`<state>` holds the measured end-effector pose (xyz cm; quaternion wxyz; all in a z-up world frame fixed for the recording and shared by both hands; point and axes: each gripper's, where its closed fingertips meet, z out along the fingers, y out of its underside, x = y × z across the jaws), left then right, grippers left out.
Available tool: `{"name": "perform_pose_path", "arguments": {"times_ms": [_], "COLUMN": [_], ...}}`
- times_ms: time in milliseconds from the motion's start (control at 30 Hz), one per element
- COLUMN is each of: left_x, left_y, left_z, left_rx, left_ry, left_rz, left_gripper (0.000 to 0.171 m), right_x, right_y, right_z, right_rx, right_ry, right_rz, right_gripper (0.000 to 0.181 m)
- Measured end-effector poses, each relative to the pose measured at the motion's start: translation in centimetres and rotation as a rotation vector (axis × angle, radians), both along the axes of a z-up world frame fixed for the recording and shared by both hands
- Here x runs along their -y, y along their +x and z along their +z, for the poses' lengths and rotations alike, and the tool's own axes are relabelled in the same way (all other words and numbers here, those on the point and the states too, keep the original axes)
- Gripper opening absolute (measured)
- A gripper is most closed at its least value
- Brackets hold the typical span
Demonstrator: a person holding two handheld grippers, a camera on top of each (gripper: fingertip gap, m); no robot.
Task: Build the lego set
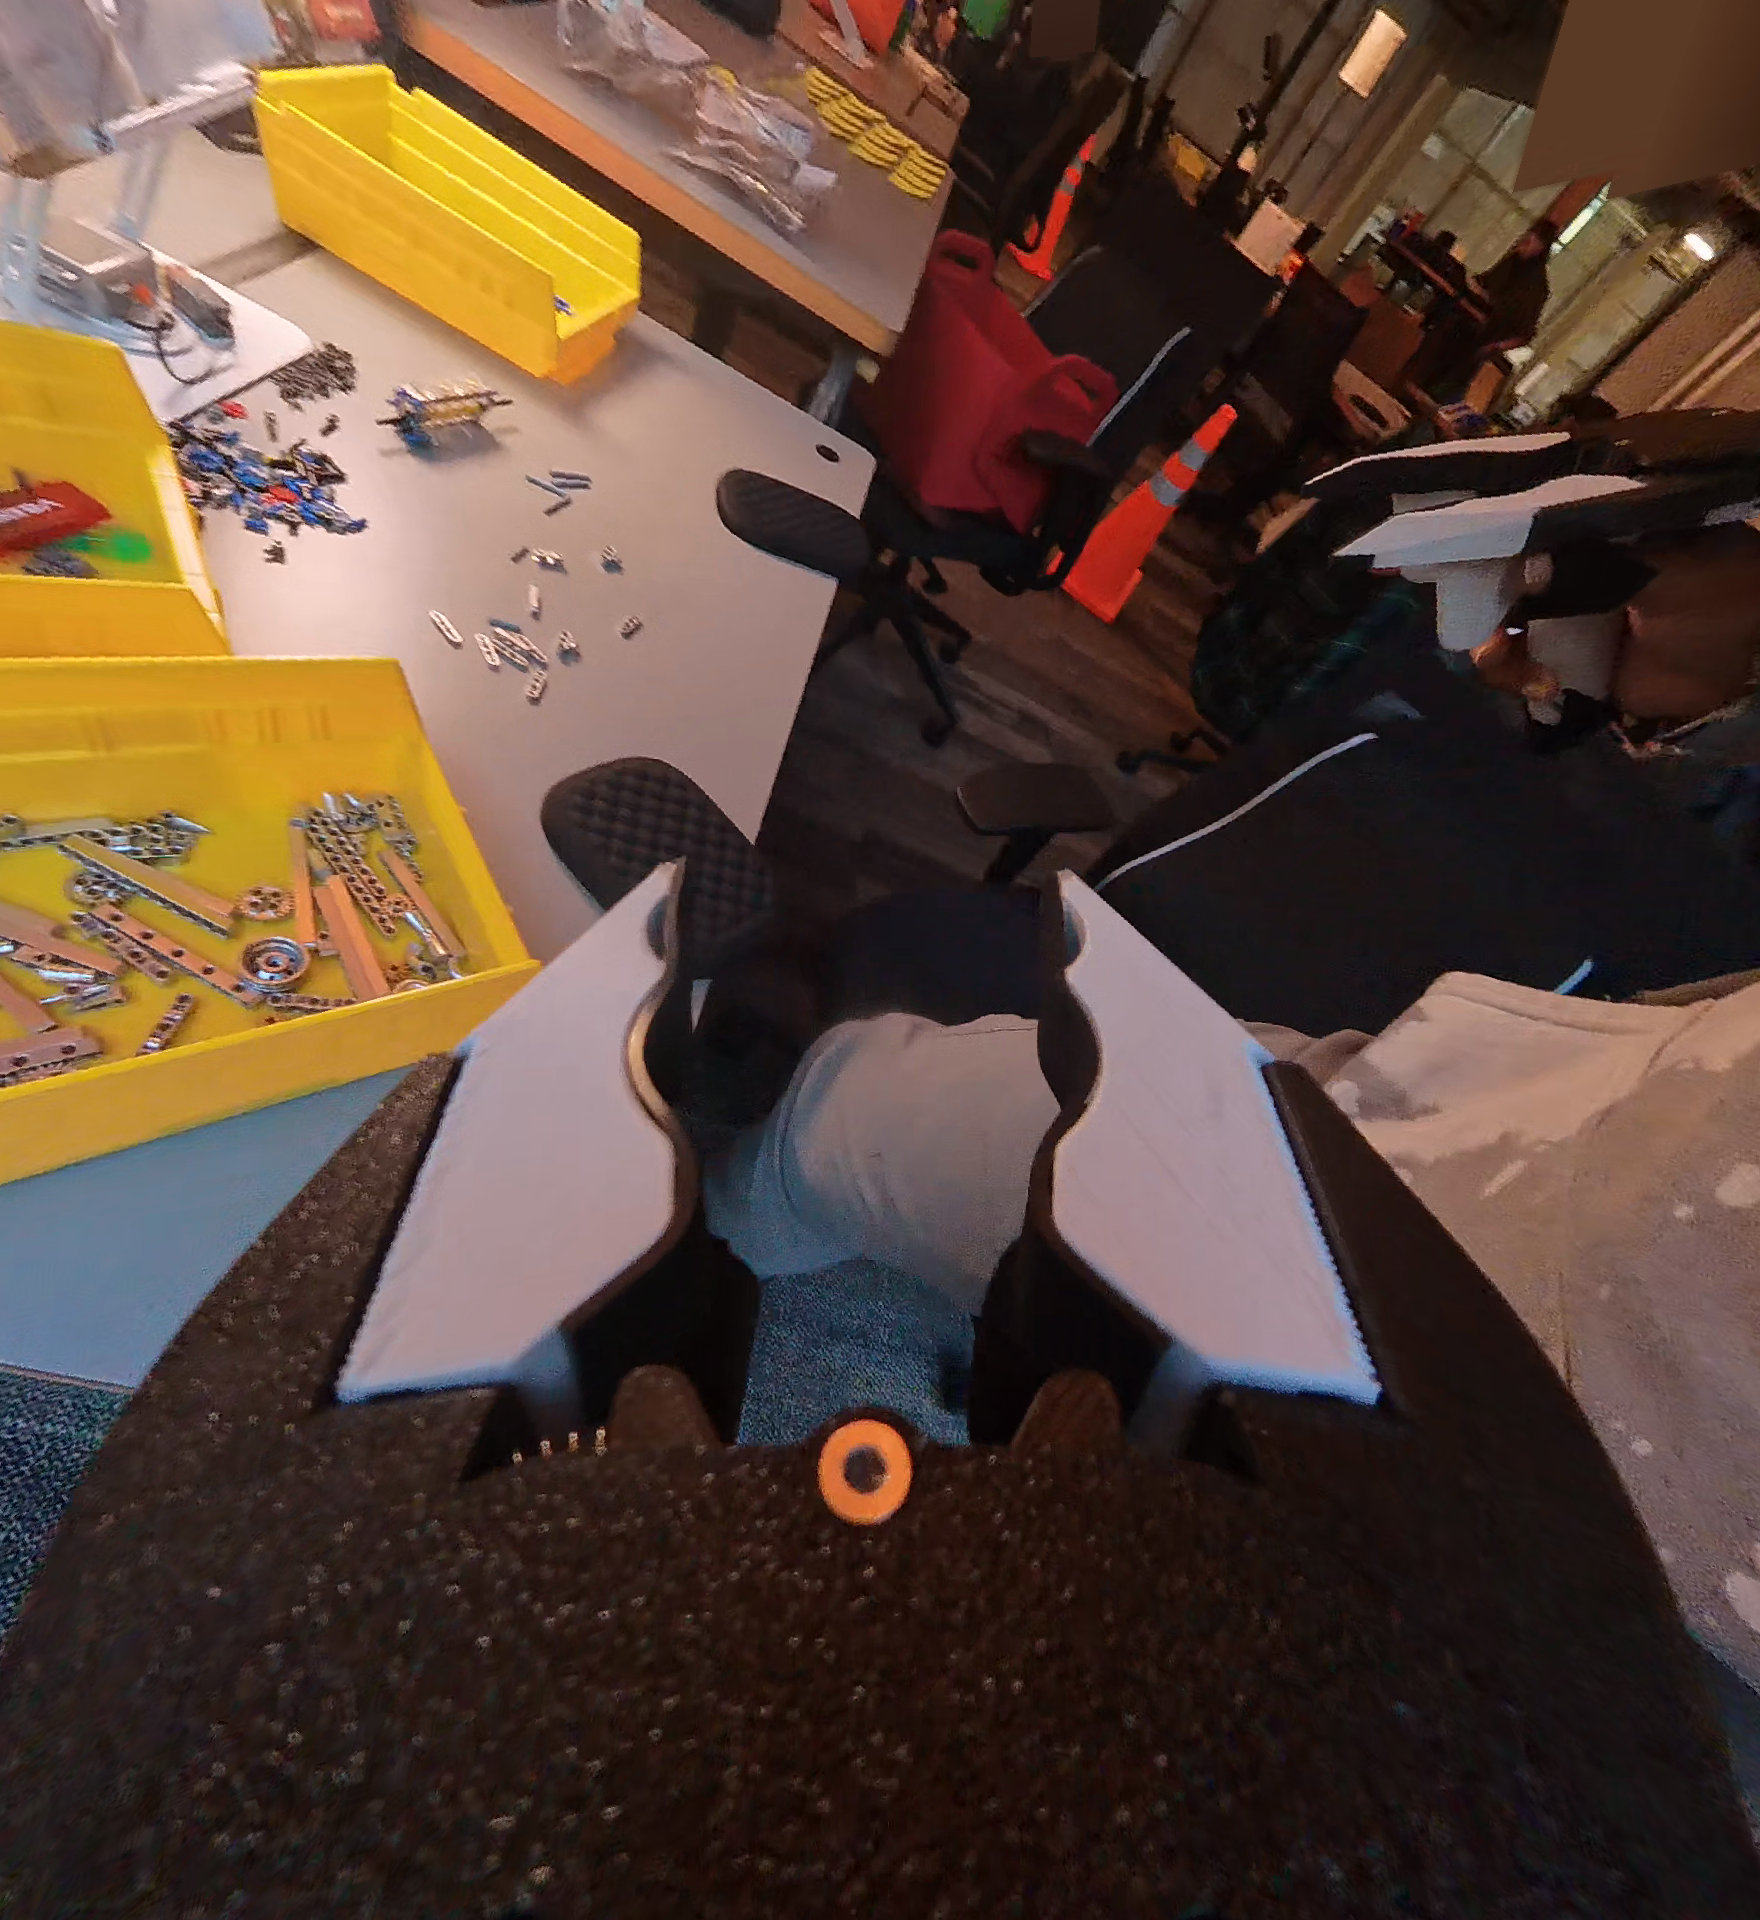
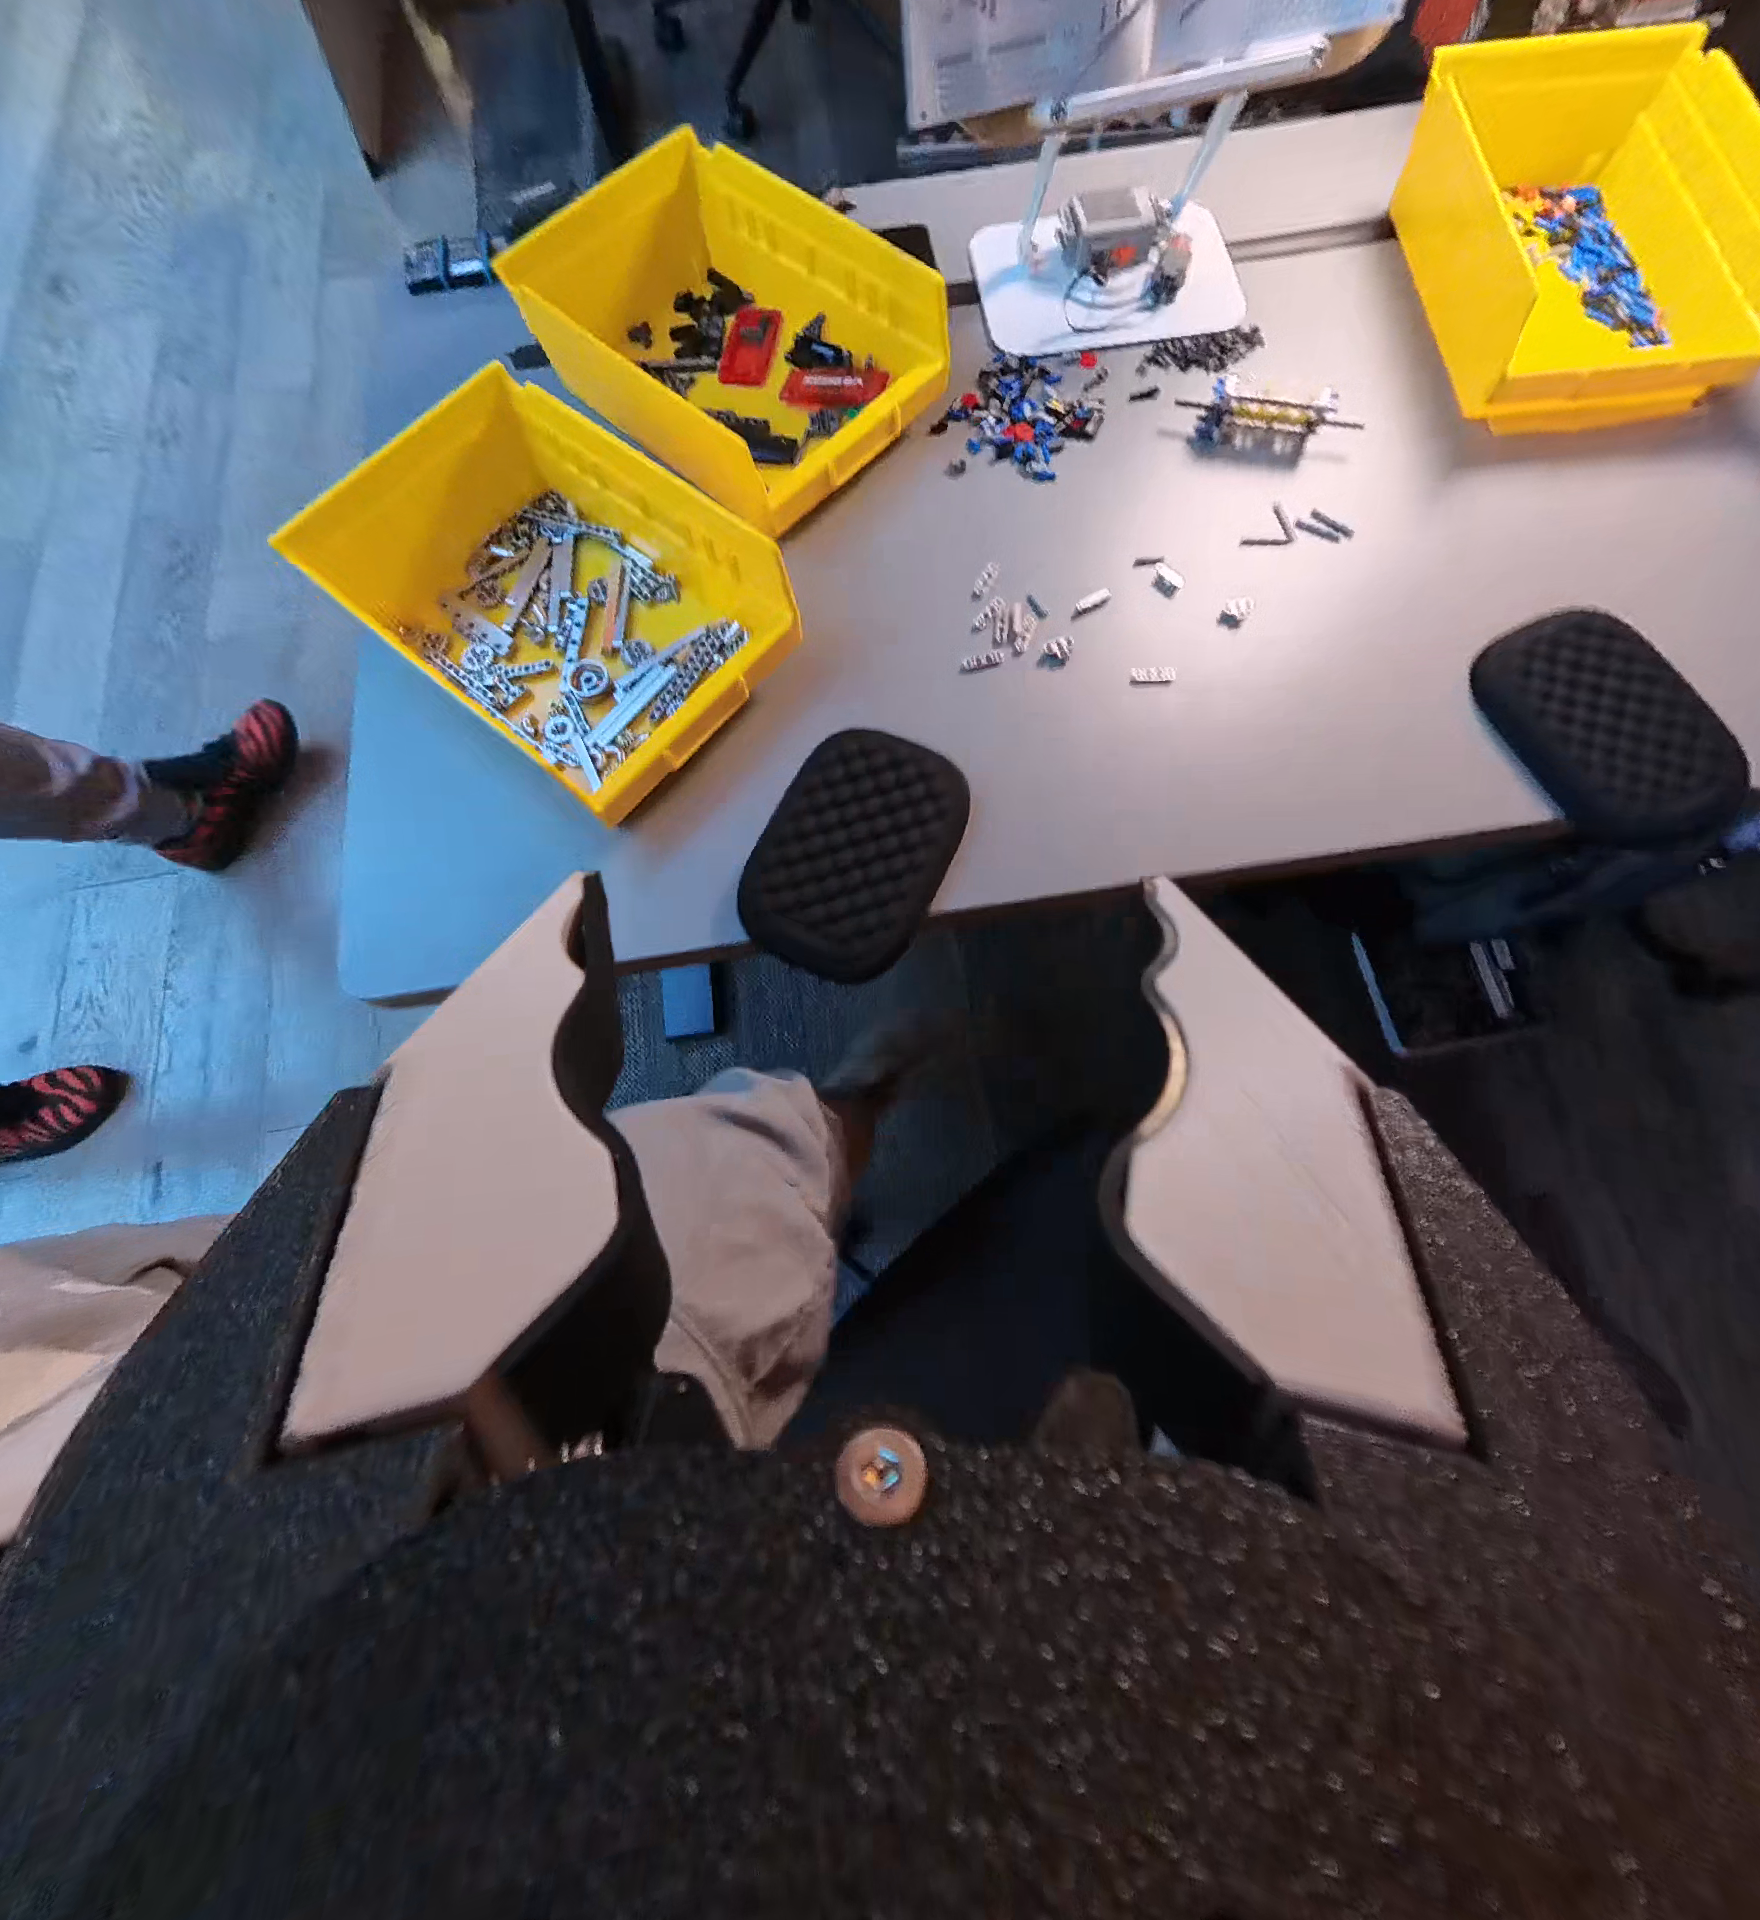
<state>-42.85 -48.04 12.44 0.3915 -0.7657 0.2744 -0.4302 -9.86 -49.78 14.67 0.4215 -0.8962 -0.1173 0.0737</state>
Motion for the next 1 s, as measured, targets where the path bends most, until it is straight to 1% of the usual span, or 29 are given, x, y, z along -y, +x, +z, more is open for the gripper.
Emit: {"name": "perform_pose_path", "arguments": {"times_ms": [100, 167, 233, 367, 433, 467, 533, 600, 667, 733, 800, 867, 900, 967, 1000], "left_x": [0.5, 0.7, 1.4, 4.5, 6.6, 7.7, 10.4, 13.6, 17.3, 21.3, 25.5, 29.4, 30.9, 33.4, 34.3], "left_y": [0.1, 0.4, 1.0, 3.9, 5.9, 7.2, 10.1, 13.3, 16.2, 18.9, 21.1, 22.9, 23.7, 25.0, 25.4], "left_z": [0.2, 0.8, 1.6, 2.4, 2.4, 2.4, 2.5, 2.2, 1.7, 1.4, 1.2, 0.9, 1.0, 1.5, 1.8], "left_rx": [-0.031, -0.053, -0.066, -0.125, -0.157, -0.167, -0.168, -0.170, -0.179, -0.181, -0.189, -0.216, -0.227, -0.238, -0.244], "left_ry": [0.015, 0.038, 0.052, 0.074, 0.080, 0.079, 0.074, 0.080, 0.086, 0.091, 0.081, 0.072, 0.075, 0.080, 0.085], "left_rz": [-0.084, -0.107, -0.127, -0.220, -0.273, -0.297, -0.343, -0.384, -0.400, -0.396, -0.414, -0.461, -0.483, -0.527, -0.548], "left_gripper": [0.067, 0.068, 0.069, 0.069, 0.068, 0.068, 0.068, 0.068, 0.068, 0.067, 0.067, 0.067, 0.067, 0.067, 0.067], "right_x": [5.0, 8.4, 11.7, 17.7, 20.8, 22.8, 27.9, 34.3, 41.1, 47.6, 52.8, 56.4, 57.7, 59.9, 60.9], "right_y": [1.9, 3.6, 4.6, 5.9, 6.3, 6.5, 6.4, 5.9, 6.0, 6.7, 7.6, 8.0, 7.7, 6.3, 5.1], "right_z": [0.3, 0.2, 0.4, -0.4, -1.7, -2.9, -6.2, -9.3, -11.5, -12.8, -13.0, -12.5, -12.3, -12.5, -12.7], "right_rx": [0.061, 0.094, 0.091, 0.069, 0.026, 0.008, -0.015, -0.058, -0.077, -0.095, -0.149, -0.221, -0.252, -0.275, -0.290], "right_ry": [0.001, 0.014, 0.036, 0.059, 0.059, 0.045, -0.023, -0.095, -0.145, -0.181, -0.195, -0.193, -0.192, -0.213, -0.227], "right_rz": [-0.094, -0.178, -0.254, -0.339, -0.367, -0.376, -0.373, -0.361, -0.362, -0.379, -0.400, -0.402, -0.374, -0.277, -0.211], "right_gripper": [0.097, 0.097, 0.096, 0.096, 0.096, 0.096, 0.096, 0.098, 0.097, 0.096, 0.093, 0.092, 0.091, 0.090, 0.091]}}
